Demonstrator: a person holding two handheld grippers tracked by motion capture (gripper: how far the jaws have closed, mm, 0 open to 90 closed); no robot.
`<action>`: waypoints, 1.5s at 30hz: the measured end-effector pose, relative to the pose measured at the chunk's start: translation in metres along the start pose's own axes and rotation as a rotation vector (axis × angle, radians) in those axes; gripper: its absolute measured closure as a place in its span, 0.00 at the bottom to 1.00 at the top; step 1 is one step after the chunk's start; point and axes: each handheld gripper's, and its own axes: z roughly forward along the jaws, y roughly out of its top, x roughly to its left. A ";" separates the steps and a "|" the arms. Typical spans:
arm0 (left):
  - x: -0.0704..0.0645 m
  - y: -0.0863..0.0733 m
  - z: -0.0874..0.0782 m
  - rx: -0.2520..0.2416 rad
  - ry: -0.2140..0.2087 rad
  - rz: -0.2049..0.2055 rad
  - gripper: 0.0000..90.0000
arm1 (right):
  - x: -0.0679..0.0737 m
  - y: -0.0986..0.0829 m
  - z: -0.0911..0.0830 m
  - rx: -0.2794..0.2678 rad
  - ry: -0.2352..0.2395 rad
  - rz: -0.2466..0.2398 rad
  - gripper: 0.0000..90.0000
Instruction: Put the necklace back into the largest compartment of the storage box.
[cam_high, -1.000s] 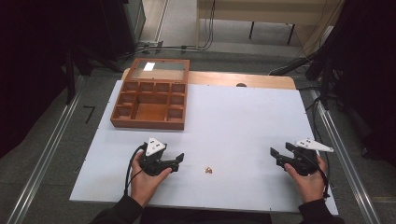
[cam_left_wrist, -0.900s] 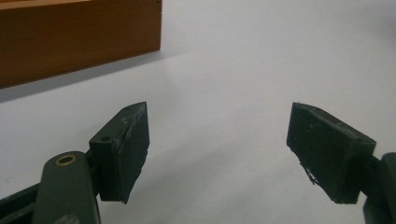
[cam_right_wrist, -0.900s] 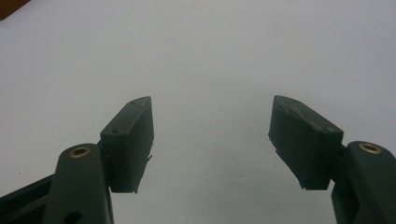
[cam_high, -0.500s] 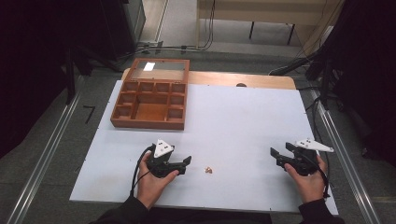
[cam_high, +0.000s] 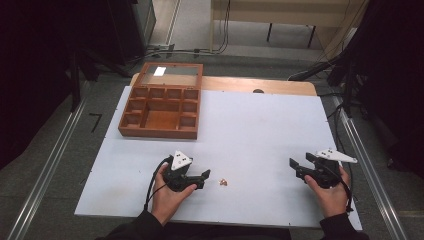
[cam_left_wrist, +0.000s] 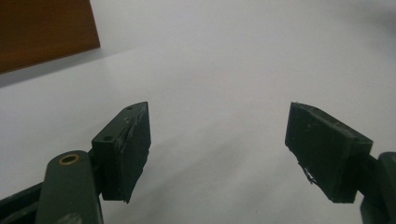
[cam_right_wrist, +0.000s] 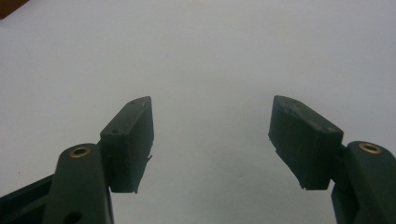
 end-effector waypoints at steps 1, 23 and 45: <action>-0.001 0.000 0.001 0.001 -0.002 0.003 0.26 | 0.000 0.000 0.000 0.000 0.000 0.000 0.33; -0.016 -0.001 0.013 0.024 -0.042 0.027 0.29 | 0.000 0.000 0.000 0.001 -0.002 -0.005 0.33; -0.034 0.001 0.021 0.058 -0.126 0.096 0.48 | 0.000 0.000 0.000 0.003 -0.002 -0.003 0.33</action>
